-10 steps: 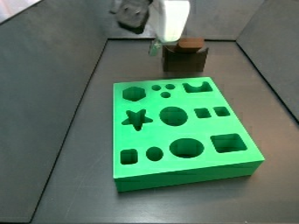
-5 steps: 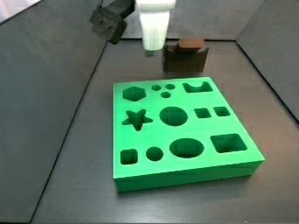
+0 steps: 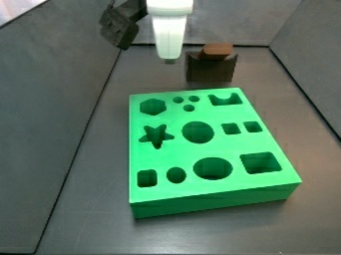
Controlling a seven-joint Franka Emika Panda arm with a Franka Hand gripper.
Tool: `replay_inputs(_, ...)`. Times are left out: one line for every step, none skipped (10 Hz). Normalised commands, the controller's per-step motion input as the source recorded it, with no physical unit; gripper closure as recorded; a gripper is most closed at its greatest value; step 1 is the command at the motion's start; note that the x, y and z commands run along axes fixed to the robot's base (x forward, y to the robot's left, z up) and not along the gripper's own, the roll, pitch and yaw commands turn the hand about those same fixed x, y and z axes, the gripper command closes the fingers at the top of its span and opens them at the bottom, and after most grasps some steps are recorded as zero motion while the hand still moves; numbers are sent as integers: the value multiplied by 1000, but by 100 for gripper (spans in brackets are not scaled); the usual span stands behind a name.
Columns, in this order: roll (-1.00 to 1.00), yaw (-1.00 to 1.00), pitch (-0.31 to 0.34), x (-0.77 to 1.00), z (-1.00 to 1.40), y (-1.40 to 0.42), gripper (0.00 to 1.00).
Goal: Pick up the square-circle object. Move up. Place the square-circle object on the fixture. Regrasp the square-circle object. Rotate the square-circle object. Move to above the board. Insert the square-circle object.
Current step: Regrasp the square-circle object.
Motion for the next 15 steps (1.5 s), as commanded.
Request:
replay_inputs(92,-42,185,1000,-25,-2,0)
replay_inputs(95,-12,180,1000,-18,-4,0)
replay_inputs(85,8,170,1000,-20,-11,0)
replay_inputs(79,18,162,1000,-19,-13,0)
replay_inputs(70,27,152,1000,-19,-14,0)
replay_inputs(64,29,145,1000,-19,-18,0)
replay_inputs(62,29,141,1000,-17,-18,0)
replay_inputs(62,28,140,1000,-17,-22,0)
replay_inputs(62,26,138,995,-17,-23,0)
replay_inputs(67,25,144,882,-16,-22,0)
replay_inputs(67,23,143,803,-13,-23,0)
replay_inputs(67,22,145,700,-16,-20,0)
replay_inputs(70,21,147,627,-12,-19,0)
replay_inputs(65,22,145,559,-16,-20,0)
replay_inputs(67,21,148,493,-15,-17,0)
